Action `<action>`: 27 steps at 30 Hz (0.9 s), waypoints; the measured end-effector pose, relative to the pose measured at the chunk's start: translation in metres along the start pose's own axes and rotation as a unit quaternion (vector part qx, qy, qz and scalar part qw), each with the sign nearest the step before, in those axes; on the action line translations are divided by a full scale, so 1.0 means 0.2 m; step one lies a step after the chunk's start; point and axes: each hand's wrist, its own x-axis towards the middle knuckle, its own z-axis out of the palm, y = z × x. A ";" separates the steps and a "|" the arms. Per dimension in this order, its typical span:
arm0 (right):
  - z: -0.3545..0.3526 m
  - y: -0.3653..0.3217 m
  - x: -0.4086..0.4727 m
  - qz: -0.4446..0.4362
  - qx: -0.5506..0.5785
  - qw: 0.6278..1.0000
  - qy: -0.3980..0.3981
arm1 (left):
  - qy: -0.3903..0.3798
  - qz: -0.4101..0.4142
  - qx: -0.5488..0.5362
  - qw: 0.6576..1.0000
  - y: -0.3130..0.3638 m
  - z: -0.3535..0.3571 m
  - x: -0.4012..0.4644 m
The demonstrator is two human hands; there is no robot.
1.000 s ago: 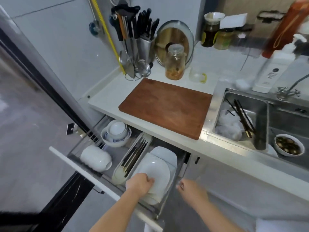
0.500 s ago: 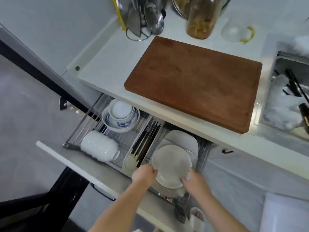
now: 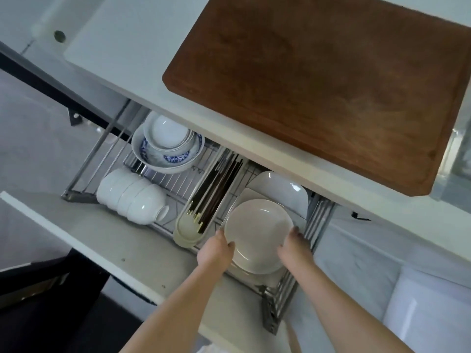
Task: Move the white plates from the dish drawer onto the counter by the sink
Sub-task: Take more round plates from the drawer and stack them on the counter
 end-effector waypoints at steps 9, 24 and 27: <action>0.01 0.00 0.09 0.053 -0.024 0.997 0.049 | 0.021 -0.019 -0.031 0.999 0.01 0.03 0.05; -0.15 0.14 -0.32 -0.034 0.326 0.938 0.115 | 0.103 0.043 -0.173 0.978 0.02 -0.26 -0.31; -0.17 0.21 -0.44 -0.033 0.389 0.912 0.123 | 0.104 0.081 -0.210 0.969 0.05 -0.31 -0.44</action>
